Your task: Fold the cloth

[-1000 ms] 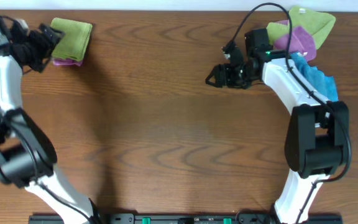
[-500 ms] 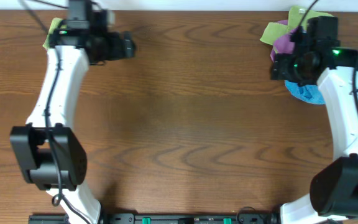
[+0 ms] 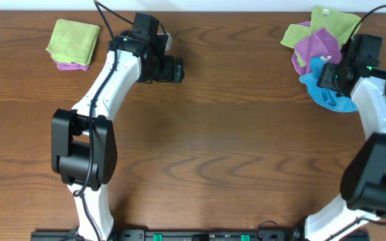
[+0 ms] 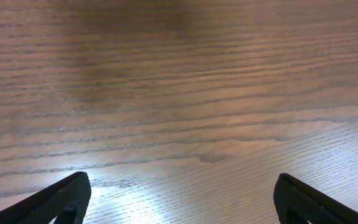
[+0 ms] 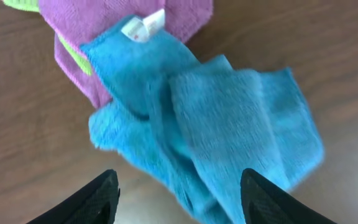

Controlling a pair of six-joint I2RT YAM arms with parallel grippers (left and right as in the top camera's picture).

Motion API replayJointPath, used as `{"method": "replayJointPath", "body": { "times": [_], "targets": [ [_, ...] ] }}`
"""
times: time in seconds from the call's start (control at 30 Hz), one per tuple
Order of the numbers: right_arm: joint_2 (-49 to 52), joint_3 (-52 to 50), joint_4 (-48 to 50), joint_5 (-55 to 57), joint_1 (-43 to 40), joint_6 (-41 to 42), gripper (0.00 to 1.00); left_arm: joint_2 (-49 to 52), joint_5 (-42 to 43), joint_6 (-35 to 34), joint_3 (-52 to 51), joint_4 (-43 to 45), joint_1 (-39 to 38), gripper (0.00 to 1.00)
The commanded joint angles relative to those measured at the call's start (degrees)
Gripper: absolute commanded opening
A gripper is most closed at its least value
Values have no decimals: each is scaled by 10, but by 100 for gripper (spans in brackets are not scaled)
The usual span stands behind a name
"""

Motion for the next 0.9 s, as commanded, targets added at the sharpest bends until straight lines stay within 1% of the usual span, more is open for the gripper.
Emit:
{"method": "replayJointPath", "body": {
  "times": [0.0,0.17,0.3,0.5,0.77,0.87],
  "targets": [
    [39,-3,29,-9,-2,-7,61,6,-6,7,3,-2,0,95],
    [78,-3,68,-41,-1,-5,57,6,-7,7,3,-2,0,95],
    [78,-2,85,-75,4,-5,54,6,-7,7,3,-2,0,95],
    [77,4,101,-77,25,-5,52,7,-15,7,3,0,0,95],
    [80,4,100,-13,30,-12,49,7,-21,7,3,0,0,95],
    [86,4,98,-6,30,-16,48,7,-21,7,3,1,0,95]
  ]
}}
